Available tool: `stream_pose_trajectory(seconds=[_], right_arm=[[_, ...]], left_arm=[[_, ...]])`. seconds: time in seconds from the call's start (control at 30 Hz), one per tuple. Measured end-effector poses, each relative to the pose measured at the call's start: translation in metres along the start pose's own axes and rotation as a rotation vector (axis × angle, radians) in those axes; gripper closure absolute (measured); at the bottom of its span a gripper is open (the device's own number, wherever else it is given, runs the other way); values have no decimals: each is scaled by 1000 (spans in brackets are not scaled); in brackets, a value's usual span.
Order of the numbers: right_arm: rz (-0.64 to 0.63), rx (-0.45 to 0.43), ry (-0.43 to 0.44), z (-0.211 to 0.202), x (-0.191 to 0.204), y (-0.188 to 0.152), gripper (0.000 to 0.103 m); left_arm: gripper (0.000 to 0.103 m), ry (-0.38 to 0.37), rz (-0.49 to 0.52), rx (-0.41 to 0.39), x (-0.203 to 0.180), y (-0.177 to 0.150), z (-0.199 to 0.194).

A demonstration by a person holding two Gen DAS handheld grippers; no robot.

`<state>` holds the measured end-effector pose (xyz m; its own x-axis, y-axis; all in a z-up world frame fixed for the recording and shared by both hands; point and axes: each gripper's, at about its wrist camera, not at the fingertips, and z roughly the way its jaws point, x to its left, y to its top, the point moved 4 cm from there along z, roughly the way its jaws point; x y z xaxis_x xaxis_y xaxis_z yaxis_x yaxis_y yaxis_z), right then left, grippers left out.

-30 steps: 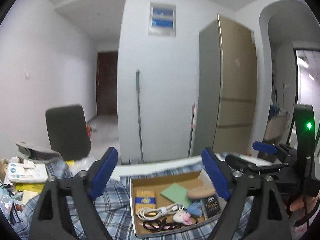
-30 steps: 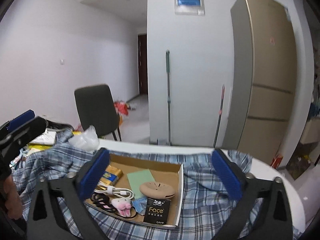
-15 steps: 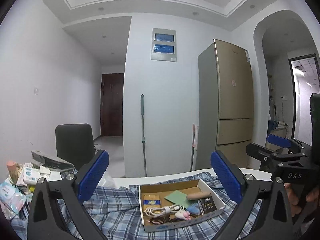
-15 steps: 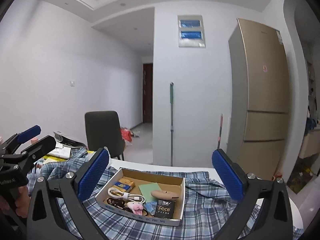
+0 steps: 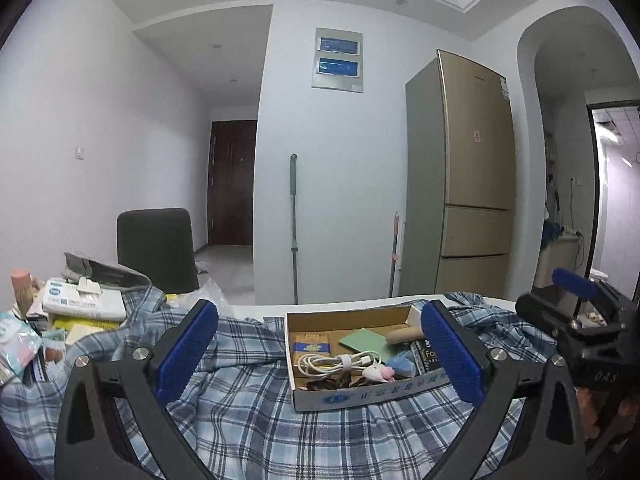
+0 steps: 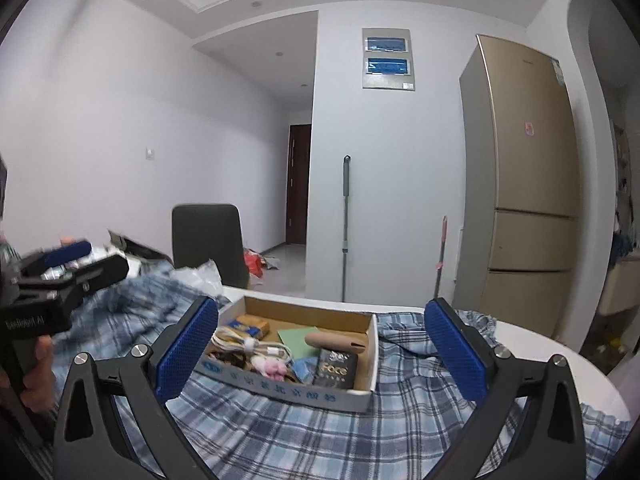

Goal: Organize soft objects

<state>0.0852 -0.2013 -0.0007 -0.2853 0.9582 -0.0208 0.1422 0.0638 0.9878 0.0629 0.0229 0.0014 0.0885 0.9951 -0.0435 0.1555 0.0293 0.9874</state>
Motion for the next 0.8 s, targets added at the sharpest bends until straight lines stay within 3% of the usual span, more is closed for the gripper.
stream_pose_trajectory(seconds=[0.17, 0.4, 0.8], right_arm=[[-41, 25, -11, 5, 7, -16, 0], [-72, 12, -11, -1, 12, -20, 0], [-66, -2, -23, -5, 9, -17, 0]], left_arm=[[0, 18, -2, 33, 4, -10, 7], [0, 36, -38, 9, 13, -11, 3], [0, 49, 23, -39, 2, -10, -6]])
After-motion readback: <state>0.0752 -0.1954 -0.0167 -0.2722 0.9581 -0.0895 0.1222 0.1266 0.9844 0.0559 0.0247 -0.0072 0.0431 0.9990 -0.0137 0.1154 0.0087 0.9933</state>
